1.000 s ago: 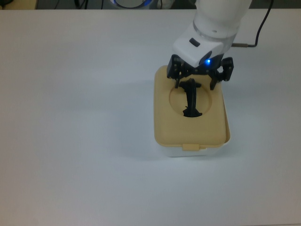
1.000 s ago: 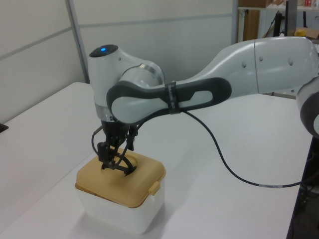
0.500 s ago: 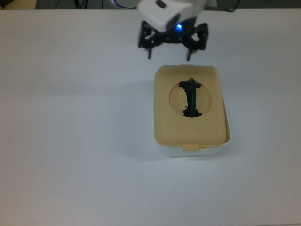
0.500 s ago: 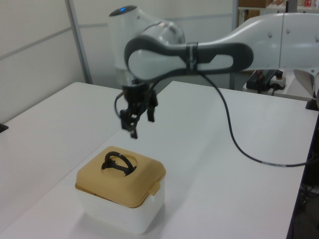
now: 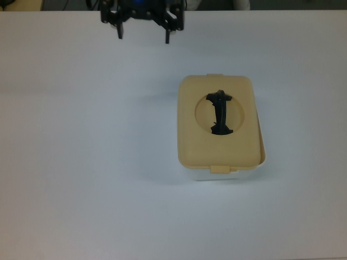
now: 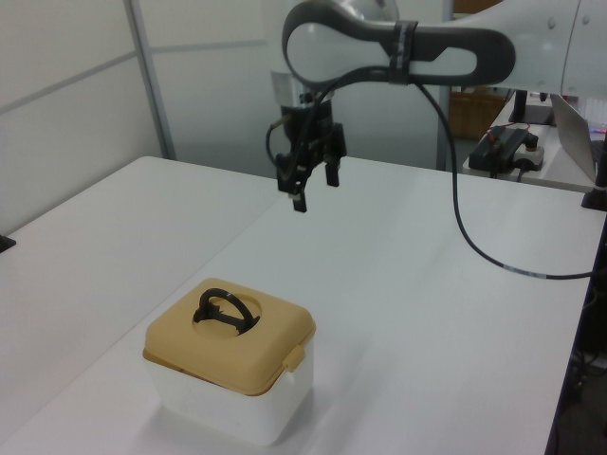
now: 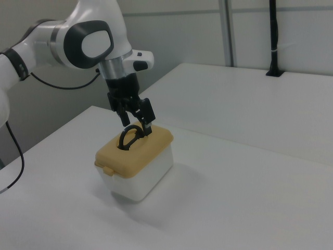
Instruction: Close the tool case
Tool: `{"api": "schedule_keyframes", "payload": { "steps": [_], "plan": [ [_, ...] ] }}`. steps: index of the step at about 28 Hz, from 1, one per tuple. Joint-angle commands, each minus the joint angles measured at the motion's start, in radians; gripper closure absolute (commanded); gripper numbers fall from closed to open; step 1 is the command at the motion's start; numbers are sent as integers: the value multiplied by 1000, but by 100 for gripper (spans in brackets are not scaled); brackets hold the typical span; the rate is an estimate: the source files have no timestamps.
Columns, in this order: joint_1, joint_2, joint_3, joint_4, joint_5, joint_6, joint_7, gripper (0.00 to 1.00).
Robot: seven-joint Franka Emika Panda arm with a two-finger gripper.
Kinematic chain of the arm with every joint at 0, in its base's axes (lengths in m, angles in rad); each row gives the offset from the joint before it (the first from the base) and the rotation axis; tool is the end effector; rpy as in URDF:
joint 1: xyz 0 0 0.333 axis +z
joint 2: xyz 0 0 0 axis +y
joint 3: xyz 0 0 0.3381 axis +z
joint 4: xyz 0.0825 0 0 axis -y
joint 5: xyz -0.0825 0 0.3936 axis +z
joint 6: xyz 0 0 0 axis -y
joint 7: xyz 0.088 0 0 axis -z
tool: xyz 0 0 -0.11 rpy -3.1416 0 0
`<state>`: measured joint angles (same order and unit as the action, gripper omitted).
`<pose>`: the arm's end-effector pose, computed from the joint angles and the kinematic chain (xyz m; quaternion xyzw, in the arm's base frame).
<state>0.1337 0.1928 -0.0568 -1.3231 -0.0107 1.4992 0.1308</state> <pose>0.6182 0.0504 0.6417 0.9995 -0.0268 -0.0070 0.0116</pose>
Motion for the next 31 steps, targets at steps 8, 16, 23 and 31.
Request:
{"api": "schedule_keyframes", "payload": {
  "steps": [8,16,23,31],
  "plan": [
    [-160,-76,64,-70,-11,-14,-83,0],
    [-175,-101,49,-79,-15,-11,-97,0],
    [-178,-99,25,-77,-17,-5,-103,0],
    [-178,-96,25,-77,-17,-4,-103,0]
  ]
}}
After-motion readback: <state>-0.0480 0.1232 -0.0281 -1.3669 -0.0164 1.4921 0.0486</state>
